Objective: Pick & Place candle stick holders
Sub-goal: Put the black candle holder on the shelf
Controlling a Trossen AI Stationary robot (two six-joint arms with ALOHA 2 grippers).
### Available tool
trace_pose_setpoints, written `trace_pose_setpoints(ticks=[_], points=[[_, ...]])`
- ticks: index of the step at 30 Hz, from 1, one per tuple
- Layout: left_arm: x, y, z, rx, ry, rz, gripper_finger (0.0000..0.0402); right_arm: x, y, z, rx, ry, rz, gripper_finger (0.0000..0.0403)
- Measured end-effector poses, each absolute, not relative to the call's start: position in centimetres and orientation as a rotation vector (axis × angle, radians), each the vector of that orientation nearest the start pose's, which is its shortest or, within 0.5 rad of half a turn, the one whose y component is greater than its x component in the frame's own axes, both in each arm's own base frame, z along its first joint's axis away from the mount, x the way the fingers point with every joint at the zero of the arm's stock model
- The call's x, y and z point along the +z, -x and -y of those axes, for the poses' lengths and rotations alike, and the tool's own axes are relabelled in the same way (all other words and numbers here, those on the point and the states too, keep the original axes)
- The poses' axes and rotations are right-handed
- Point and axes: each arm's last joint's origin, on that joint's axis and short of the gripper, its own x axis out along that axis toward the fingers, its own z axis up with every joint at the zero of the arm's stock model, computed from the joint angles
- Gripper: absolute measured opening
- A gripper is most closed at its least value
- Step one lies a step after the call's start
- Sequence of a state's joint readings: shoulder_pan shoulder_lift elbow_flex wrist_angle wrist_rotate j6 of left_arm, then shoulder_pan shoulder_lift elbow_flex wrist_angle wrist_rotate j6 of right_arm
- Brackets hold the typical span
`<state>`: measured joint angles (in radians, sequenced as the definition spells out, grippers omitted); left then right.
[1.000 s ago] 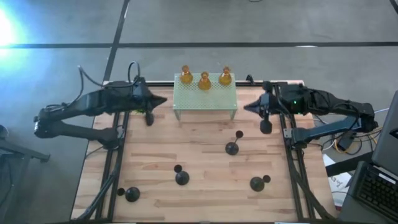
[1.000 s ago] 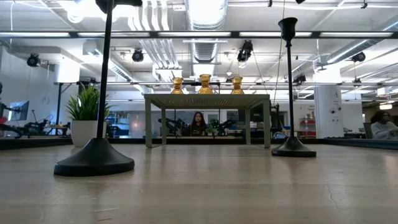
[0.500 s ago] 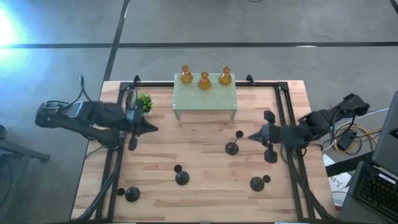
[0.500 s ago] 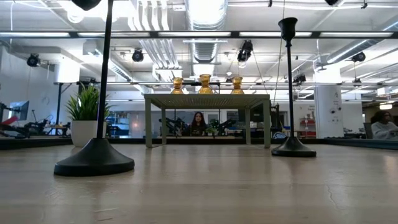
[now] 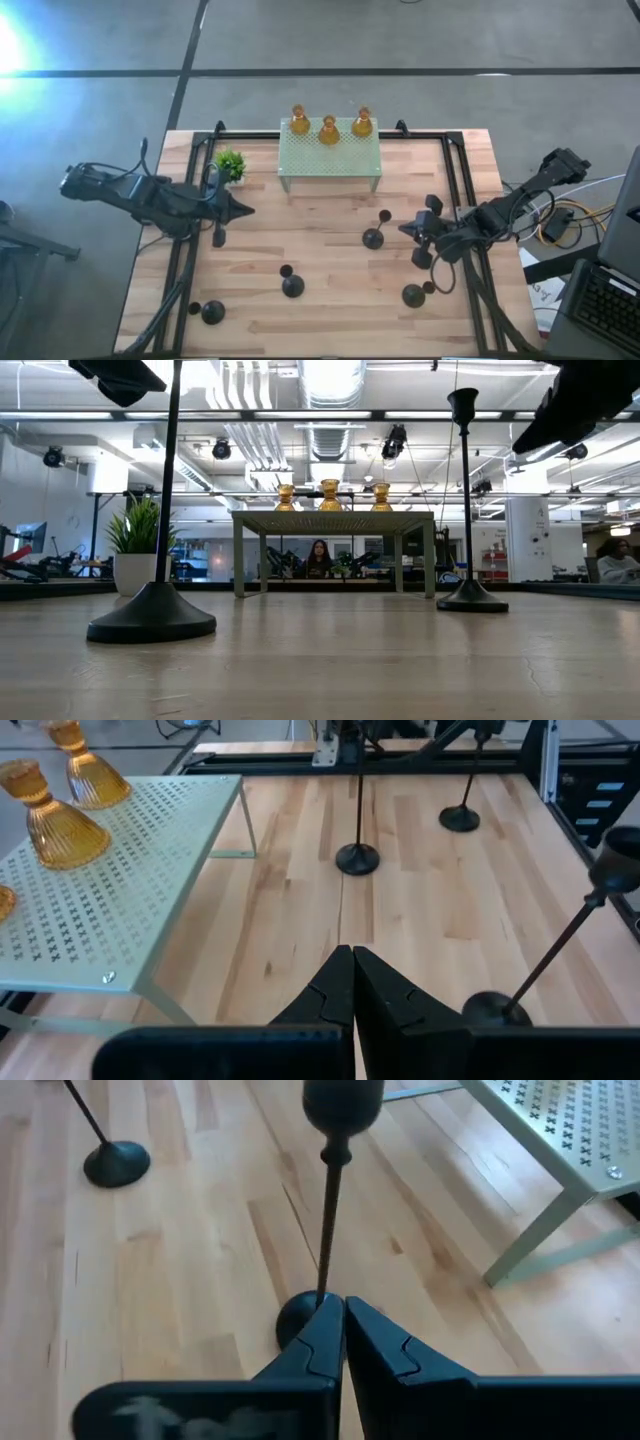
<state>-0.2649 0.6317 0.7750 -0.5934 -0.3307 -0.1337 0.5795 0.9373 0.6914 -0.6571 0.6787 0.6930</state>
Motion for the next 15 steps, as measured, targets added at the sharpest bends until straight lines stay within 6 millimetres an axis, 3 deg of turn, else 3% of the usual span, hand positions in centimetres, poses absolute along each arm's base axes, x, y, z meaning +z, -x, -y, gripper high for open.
trace_pose_setpoints(ticks=[15], points=[[29.5, -13.1, 2.6, 0.092, -0.002, -0.412, 0.0011, 23.6, -16.7, -6.9, -0.352, -0.110, -0.567, 0.0169]])
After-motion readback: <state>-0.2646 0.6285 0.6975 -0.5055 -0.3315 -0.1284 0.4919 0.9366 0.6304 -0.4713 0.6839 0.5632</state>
